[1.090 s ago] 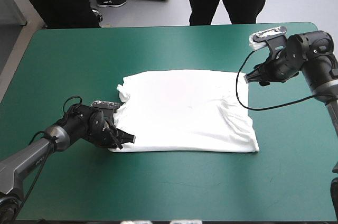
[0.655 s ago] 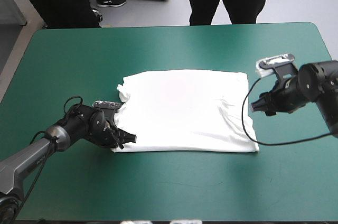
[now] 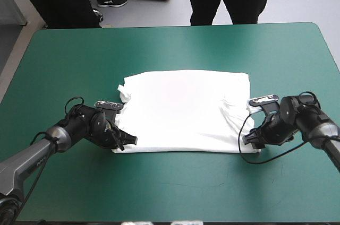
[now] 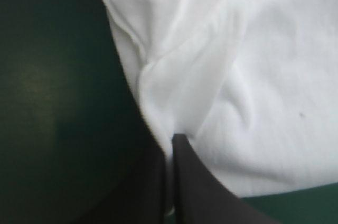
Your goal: Fold the cloth
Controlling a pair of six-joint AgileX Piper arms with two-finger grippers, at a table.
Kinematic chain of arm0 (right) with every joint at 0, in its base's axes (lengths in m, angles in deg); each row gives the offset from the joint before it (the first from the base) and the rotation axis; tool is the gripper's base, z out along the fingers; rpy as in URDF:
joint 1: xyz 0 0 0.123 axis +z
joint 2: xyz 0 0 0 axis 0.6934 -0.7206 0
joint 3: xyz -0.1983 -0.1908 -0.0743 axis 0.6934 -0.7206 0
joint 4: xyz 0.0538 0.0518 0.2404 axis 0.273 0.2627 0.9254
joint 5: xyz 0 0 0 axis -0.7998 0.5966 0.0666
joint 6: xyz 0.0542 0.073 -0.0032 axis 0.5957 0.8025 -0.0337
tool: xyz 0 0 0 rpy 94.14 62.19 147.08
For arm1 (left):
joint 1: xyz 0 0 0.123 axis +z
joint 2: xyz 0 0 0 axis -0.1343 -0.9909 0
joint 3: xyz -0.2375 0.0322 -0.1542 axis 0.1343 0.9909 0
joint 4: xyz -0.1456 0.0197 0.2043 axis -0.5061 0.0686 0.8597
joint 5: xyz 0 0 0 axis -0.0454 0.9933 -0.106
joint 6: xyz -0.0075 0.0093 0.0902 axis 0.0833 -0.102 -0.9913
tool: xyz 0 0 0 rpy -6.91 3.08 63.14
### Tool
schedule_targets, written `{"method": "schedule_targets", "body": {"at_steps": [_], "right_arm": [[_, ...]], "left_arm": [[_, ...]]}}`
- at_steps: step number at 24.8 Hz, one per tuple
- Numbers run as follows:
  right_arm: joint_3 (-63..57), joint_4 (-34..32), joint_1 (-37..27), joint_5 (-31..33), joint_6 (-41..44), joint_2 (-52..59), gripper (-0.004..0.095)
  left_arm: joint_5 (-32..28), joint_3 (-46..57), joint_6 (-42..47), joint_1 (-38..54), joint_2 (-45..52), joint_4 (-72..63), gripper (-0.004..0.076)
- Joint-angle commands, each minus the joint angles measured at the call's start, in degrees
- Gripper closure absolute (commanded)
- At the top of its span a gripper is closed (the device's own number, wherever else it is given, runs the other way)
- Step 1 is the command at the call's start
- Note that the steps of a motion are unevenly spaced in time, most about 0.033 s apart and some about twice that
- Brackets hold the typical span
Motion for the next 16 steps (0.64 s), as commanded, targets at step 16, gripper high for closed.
{"method": "schedule_targets", "body": {"at_steps": [16], "right_arm": [[-1.4,-1.8,8.3,-5.9,4.5,-6.5,0.0408]], "left_arm": [[-1.9,-0.4,0.4,-0.2,-0.5,0.6,0.0736]]}}
